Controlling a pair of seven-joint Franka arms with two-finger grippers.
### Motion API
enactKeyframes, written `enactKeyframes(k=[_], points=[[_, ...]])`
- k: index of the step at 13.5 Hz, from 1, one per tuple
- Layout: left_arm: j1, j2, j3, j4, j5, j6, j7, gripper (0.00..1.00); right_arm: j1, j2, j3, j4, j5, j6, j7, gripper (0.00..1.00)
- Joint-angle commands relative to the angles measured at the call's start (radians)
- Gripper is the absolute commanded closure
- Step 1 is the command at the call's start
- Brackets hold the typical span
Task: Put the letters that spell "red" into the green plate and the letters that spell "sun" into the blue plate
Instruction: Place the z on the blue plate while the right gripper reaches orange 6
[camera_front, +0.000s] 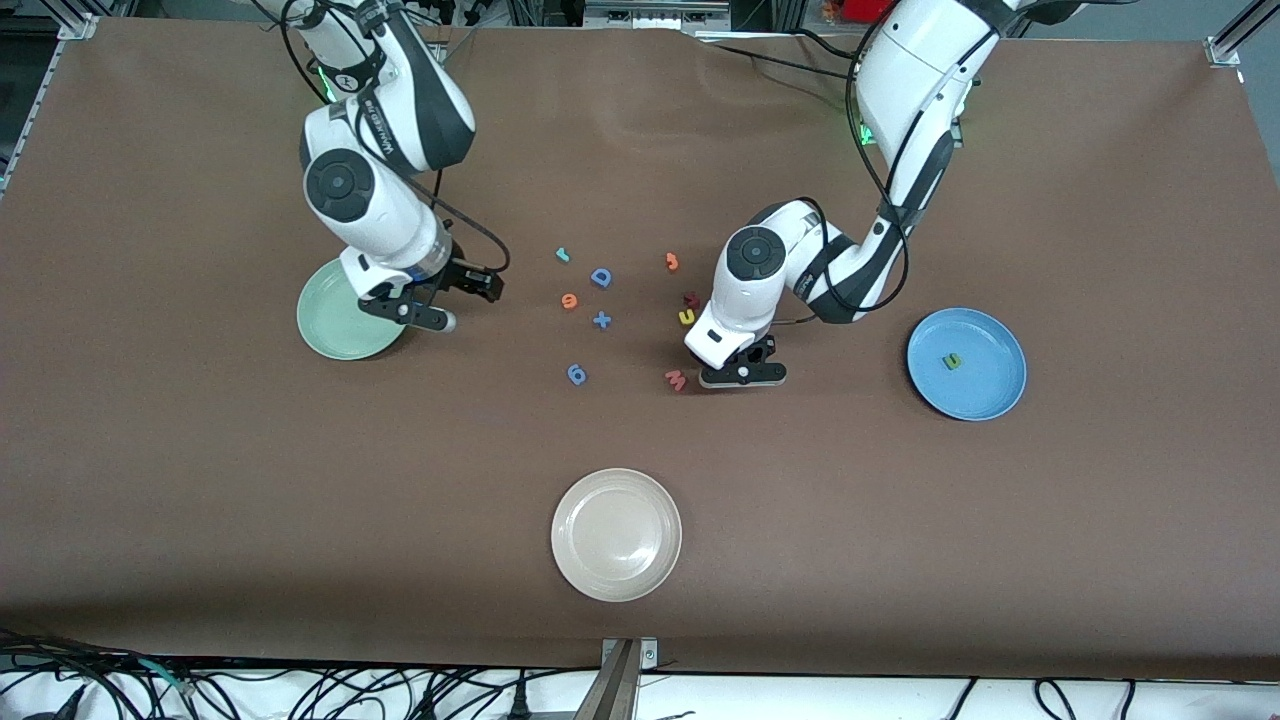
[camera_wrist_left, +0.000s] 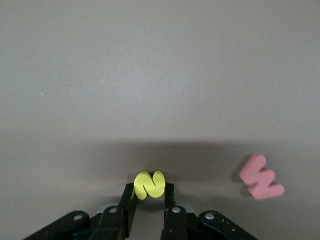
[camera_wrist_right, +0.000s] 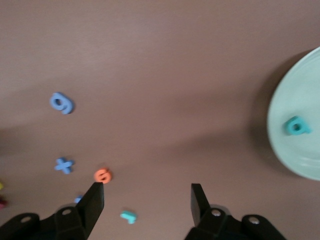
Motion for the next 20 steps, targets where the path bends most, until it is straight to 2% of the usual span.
enactKeyframes(k=[1, 4, 5, 7, 10, 14, 15, 16, 17, 19, 20], points=[[0.061, -0.059, 0.010, 0.004, 0.007, -0.017, -0.011, 1.00, 0.036, 0.097, 0.031, 0.107, 0.011, -0.014, 0.118, 0.21], [0.156, -0.134, 0.005, -0.018, -0.142, -0.087, -0.001, 1.00, 0.111, 0.192, 0.030, 0.189, 0.002, 0.005, 0.210, 0.17], [0.182, -0.165, 0.004, -0.039, -0.158, -0.121, 0.027, 1.00, 0.126, 0.214, 0.030, 0.197, 0.000, 0.025, 0.211, 0.17], [0.260, -0.202, -0.001, -0.070, -0.161, -0.180, 0.078, 1.00, 0.152, 0.252, 0.030, 0.194, -0.006, 0.081, 0.209, 0.01], [0.397, -0.205, -0.012, -0.072, -0.166, -0.273, 0.171, 1.00, 0.156, 0.275, 0.028, 0.184, -0.093, 0.084, 0.203, 0.01], [0.552, -0.203, -0.010, -0.079, -0.164, -0.307, 0.324, 1.00, 0.169, 0.298, 0.028, 0.174, -0.099, 0.102, 0.209, 0.01], [0.581, -0.203, -0.010, -0.087, -0.164, -0.322, 0.375, 0.97, 0.177, 0.312, 0.030, 0.174, -0.099, 0.108, 0.209, 0.01], [0.602, -0.203, -0.010, -0.096, -0.164, -0.344, 0.416, 0.85, 0.180, 0.318, 0.028, 0.174, -0.099, 0.113, 0.211, 0.01], [0.618, -0.203, -0.009, -0.114, -0.163, -0.358, 0.435, 0.60, 0.182, 0.326, 0.028, 0.172, -0.099, 0.114, 0.211, 0.01], [0.622, -0.217, -0.009, -0.162, -0.149, -0.364, 0.443, 0.00, 0.182, 0.337, 0.028, 0.166, -0.099, 0.118, 0.211, 0.01], [0.622, -0.222, -0.010, -0.168, -0.149, -0.367, 0.440, 0.00, 0.183, 0.338, 0.028, 0.163, -0.099, 0.118, 0.211, 0.01]])
